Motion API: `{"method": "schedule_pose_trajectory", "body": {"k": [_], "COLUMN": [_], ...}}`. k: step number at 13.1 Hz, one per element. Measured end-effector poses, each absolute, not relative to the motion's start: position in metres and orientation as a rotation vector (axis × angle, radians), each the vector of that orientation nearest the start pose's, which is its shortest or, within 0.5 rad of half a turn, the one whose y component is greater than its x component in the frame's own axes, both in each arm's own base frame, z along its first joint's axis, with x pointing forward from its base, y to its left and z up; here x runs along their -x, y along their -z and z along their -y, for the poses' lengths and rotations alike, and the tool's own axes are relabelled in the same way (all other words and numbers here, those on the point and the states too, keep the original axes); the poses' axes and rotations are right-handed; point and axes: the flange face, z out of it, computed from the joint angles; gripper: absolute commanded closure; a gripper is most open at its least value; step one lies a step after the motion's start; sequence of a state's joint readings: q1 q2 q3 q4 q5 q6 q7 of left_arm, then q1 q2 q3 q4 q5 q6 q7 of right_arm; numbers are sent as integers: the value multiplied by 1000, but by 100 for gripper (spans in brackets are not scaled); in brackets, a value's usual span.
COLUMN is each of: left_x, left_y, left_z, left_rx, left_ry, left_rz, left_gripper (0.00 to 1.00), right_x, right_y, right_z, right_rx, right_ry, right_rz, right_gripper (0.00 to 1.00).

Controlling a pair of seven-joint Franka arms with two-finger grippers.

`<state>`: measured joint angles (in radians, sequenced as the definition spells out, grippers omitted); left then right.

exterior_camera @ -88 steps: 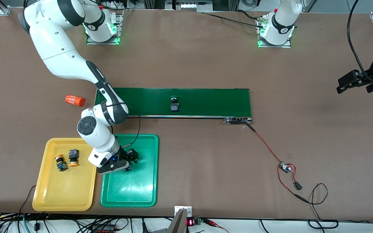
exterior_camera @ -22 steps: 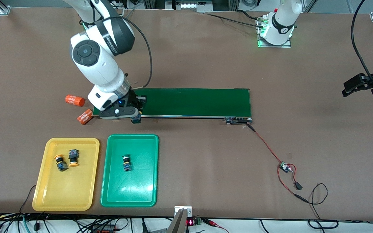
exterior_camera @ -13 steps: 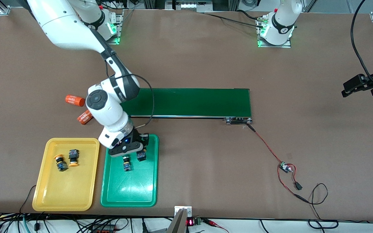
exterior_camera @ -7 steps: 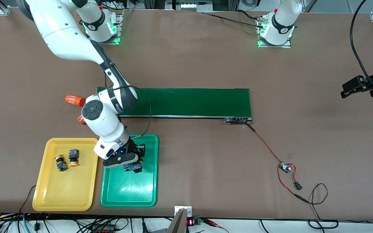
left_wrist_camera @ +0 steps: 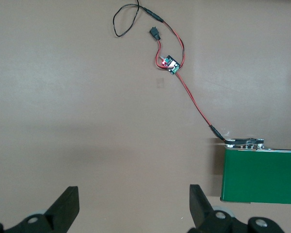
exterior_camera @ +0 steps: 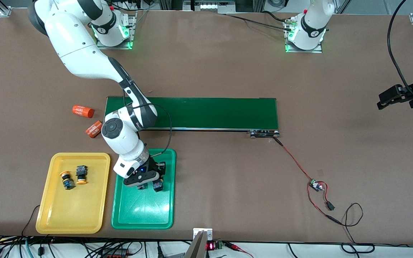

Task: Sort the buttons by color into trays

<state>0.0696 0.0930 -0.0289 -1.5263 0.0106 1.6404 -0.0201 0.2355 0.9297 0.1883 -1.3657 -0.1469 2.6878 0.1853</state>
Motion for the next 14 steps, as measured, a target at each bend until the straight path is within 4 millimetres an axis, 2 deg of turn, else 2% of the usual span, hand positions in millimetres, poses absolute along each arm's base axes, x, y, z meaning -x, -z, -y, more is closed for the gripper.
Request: {"method": "schedule_pose_trajectory", "body": {"k": [1, 2, 9, 11, 14], "left_x": [-589, -590, -590, -590, -590], "left_y": [-598, -597, -595, -595, -597], "left_z": [-26, -26, -26, -25, -22], "left_rx": [3132, 3132, 3132, 3132, 3133], "left_ry": [30, 28, 26, 26, 27], "left_rz": [95, 95, 95, 92, 83], "left_gripper": [0, 0, 0, 0, 0], "right_x": [-714, -714, -719, -719, -708], "right_y": [-203, -201, -209, -226, -280], "right_z": [-284, -284, -276, -272, -265], "right_rx": [2904, 2901, 2901, 2944, 3030], "right_ry": [560, 566, 594, 515, 336], "right_rz": [369, 370, 369, 378, 396], "right_gripper": [2, 0, 0, 0, 0]}}
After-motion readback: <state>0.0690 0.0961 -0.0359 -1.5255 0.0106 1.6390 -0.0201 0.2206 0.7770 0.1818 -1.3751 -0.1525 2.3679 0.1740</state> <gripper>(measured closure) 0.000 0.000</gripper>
